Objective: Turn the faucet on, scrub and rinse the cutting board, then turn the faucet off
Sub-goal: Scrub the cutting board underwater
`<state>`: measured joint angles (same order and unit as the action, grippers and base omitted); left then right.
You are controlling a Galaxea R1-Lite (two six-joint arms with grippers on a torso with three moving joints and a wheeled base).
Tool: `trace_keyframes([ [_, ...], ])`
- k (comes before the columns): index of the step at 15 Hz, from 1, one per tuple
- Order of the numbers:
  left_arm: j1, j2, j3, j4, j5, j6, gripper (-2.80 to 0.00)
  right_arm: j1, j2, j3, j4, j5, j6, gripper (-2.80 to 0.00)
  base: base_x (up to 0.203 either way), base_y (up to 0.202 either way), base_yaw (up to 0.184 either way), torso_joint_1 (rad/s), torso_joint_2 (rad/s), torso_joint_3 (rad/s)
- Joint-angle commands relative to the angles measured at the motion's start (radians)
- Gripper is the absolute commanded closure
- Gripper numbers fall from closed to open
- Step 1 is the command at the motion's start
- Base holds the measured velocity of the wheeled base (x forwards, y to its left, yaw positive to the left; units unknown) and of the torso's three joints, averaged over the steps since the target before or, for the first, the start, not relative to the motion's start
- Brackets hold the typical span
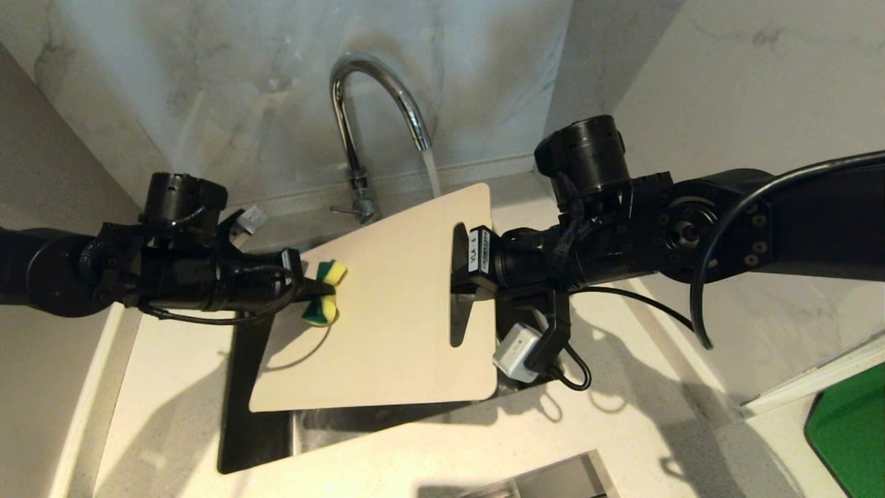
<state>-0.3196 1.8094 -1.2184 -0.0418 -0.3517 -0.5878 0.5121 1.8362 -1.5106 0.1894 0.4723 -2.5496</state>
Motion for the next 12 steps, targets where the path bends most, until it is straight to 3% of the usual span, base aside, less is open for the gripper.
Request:
trace_keyframes([
  [1, 0.048, 0.005, 0.062, -0.014, -0.004, 0.007, 0.0, 0.0, -0.005, 0.001, 0.001, 0.003, -0.014, 0.0, 0.0, 0.0, 0.0, 0.0, 0.0, 0.0],
  [8, 0.244, 0.043, 0.205, -0.131, -0.074, 0.076, 0.0, 0.0, -0.012, 0.006, -0.001, 0.003, 0.009, 0.0, 0.0, 0.0, 0.0, 0.0, 0.0, 0.0],
  [10, 0.256, 0.015, 0.198, -0.132, -0.103, 0.076, 0.0, 0.0, -0.011, 0.006, -0.001, 0.003, 0.009, 0.0, 0.0, 0.0, 0.0, 0.0, 0.0, 0.0],
  [12, 0.222, -0.055, 0.175, -0.123, -0.105, 0.063, 0.0, 0.0, -0.009, 0.004, -0.001, 0.003, 0.011, 0.0, 0.0, 0.0, 0.0, 0.0, 0.0, 0.0],
])
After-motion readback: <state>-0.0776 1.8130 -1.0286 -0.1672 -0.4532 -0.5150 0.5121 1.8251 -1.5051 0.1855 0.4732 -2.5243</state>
